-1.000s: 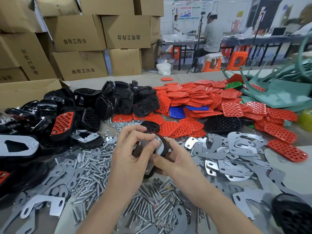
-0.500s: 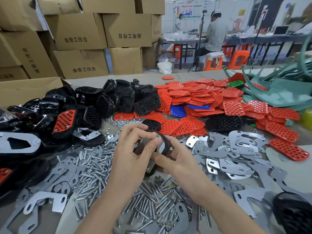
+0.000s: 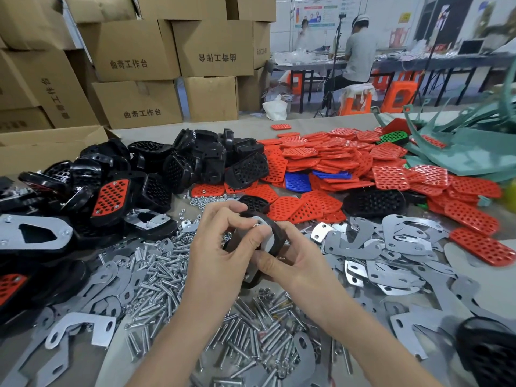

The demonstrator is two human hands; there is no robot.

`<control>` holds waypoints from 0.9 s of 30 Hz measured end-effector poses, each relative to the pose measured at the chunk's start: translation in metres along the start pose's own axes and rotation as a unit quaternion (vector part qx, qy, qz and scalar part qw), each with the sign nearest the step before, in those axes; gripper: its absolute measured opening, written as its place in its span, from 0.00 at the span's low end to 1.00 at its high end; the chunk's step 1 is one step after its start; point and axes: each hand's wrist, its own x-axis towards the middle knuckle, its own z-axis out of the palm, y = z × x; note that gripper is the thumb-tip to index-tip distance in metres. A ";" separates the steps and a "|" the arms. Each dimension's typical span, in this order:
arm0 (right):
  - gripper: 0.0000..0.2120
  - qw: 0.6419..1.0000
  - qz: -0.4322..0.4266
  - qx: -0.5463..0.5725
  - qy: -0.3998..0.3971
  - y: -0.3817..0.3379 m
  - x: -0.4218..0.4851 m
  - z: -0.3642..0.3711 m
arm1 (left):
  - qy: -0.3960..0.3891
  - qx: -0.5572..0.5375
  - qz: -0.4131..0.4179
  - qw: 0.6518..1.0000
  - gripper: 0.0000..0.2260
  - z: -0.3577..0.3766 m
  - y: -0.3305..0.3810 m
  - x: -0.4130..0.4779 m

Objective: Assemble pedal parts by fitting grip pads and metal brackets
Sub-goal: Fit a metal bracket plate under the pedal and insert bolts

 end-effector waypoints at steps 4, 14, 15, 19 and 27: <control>0.11 1.000 -0.007 0.005 0.006 -0.001 0.000 -0.001 | -0.023 0.013 0.011 1.000 0.02 0.000 0.000 0.001; 0.10 0.999 0.003 0.034 0.004 -0.002 0.001 -0.001 | -0.031 0.051 0.062 0.996 0.08 -0.001 -0.005 0.000; 0.10 1.000 0.005 0.031 0.003 -0.002 0.001 -0.001 | -0.028 0.050 0.059 0.997 0.07 -0.001 -0.005 0.000; 0.11 1.000 0.008 0.023 0.005 -0.003 0.001 -0.001 | -0.016 0.042 0.055 0.997 0.04 0.000 -0.004 0.001; 0.12 1.000 -0.004 0.002 0.009 -0.002 0.002 0.000 | -0.012 0.020 0.039 0.999 0.02 -0.001 -0.003 0.000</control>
